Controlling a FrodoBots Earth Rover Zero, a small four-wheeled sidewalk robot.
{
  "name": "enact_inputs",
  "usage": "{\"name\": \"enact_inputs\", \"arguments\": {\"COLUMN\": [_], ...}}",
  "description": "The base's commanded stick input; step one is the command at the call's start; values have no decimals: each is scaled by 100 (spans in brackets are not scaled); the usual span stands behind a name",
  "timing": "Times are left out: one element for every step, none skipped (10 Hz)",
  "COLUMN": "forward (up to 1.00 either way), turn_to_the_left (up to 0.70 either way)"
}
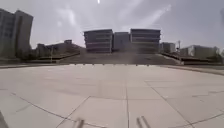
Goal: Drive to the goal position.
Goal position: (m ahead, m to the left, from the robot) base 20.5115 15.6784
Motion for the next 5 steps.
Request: {"name": "enact_inputs", "arguments": {"forward": [70,70,70,70,70], "turn_to_the_left": [0,0,0,0,0]}}
